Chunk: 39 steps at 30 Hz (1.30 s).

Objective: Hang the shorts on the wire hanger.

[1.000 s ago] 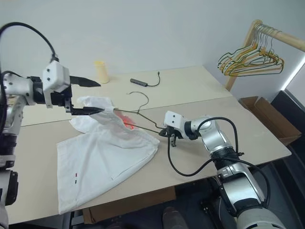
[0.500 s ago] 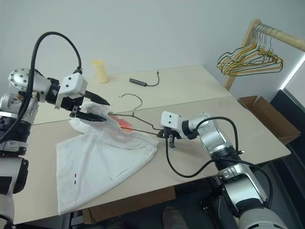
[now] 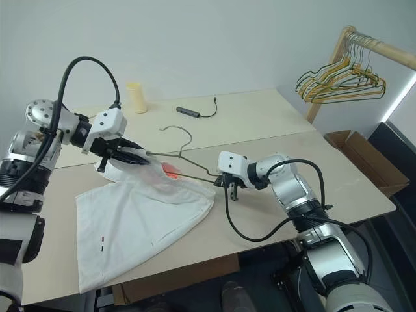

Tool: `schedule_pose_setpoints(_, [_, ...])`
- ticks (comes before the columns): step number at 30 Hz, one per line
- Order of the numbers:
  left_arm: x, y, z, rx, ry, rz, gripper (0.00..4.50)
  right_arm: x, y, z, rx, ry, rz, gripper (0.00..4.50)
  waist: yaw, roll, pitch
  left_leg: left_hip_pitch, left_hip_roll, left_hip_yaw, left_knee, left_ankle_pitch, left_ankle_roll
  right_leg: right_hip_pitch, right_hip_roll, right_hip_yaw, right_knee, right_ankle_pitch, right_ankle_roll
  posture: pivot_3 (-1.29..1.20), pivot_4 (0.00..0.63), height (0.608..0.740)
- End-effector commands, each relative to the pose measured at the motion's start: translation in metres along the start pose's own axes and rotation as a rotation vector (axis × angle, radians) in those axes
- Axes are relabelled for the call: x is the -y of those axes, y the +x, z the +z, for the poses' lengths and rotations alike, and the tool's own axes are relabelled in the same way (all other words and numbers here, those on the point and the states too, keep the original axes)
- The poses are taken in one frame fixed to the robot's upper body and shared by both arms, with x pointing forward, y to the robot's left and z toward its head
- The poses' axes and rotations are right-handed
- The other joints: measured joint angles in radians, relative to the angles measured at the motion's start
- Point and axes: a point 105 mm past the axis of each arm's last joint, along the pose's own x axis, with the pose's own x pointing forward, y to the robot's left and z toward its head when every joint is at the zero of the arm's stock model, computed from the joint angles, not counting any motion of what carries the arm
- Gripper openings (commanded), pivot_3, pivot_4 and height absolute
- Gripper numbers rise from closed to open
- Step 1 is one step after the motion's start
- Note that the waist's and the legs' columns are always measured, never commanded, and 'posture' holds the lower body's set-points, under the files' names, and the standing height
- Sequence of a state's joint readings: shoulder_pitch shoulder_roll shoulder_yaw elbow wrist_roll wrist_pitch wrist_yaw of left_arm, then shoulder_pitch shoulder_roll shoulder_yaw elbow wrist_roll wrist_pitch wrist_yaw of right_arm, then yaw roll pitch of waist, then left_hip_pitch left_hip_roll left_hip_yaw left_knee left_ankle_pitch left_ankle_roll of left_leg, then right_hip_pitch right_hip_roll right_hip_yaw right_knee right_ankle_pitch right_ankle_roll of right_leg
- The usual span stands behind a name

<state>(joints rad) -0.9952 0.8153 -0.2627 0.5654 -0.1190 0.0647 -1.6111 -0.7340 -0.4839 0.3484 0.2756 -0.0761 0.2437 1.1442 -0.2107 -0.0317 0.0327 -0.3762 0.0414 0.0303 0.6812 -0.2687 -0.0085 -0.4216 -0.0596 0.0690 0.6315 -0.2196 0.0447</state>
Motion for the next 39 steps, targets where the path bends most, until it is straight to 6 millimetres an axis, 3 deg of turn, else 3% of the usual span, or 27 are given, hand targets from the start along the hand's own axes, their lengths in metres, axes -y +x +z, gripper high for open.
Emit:
schedule_pose_setpoints(1, [-0.006,-0.008,0.012,0.005,0.056,0.023,0.02,0.004,-0.003,0.012,0.012,-0.051,-0.018,0.00,0.000,0.000,0.000,0.000,0.000,0.000,0.000,0.000,0.000,0.000,0.000,0.000,0.000,0.000,0.000,-0.15,0.000,0.740])
schedule_pose_setpoints(7, [-0.010,-0.009,0.010,-0.023,0.103,0.081,0.02,0.009,-0.005,0.021,0.056,-0.095,-0.076,0.00,0.000,0.000,0.000,0.000,0.000,0.000,0.000,0.000,0.000,0.000,0.000,0.000,0.000,0.000,0.000,-0.15,0.000,0.740])
schedule_pose_setpoints(12, [-0.012,-0.013,0.007,-0.023,0.109,0.123,0.00,0.021,-0.017,0.028,0.076,-0.099,-0.165,1.45,0.000,0.000,0.000,0.000,0.000,0.000,0.000,0.000,0.000,0.000,0.000,0.000,0.000,0.000,0.000,-0.15,0.000,0.740])
schedule_pose_setpoints(20, [-0.018,-0.030,0.000,-0.034,0.099,0.218,0.00,0.054,-0.070,0.034,0.113,0.035,-0.364,4.25,0.003,0.000,0.000,-0.001,0.000,0.000,0.000,0.000,0.000,0.000,0.000,0.000,0.000,0.000,0.000,-0.15,0.000,0.740])
schedule_pose_setpoints(24, [-0.022,-0.039,0.001,-0.019,0.096,0.261,0.00,0.050,-0.086,0.037,0.228,0.205,-0.372,4.25,0.001,0.000,0.000,0.000,0.000,0.000,0.000,0.000,0.000,0.000,0.000,0.000,0.000,0.000,0.000,-0.16,0.000,0.740])
schedule_pose_setpoints(28, [-0.023,-0.047,0.003,-0.008,0.091,0.295,0.00,0.026,-0.081,0.033,0.279,0.411,-0.272,4.25,0.002,0.000,0.000,-0.001,0.000,0.000,0.000,0.000,0.000,0.000,0.000,0.000,0.000,0.000,0.000,-0.15,0.000,0.740])
schedule_pose_setpoints(33, [-0.023,-0.050,0.001,-0.024,0.090,0.310,0.00,-0.009,-0.042,0.018,0.277,0.672,-0.175,4.25,0.002,0.000,0.000,0.000,0.000,0.000,0.001,0.000,0.000,0.000,0.000,0.000,0.001,0.000,0.000,-0.15,0.000,0.740])
schedule_pose_setpoints(39, [-0.021,-0.048,0.001,-0.005,0.082,0.313,0.00,-0.033,0.000,0.011,0.248,0.805,-0.131,4.25,0.000,0.000,0.000,-0.003,0.000,0.000,0.001,0.000,0.000,-0.002,0.000,0.000,0.001,0.000,0.000,-0.16,0.000,0.740])
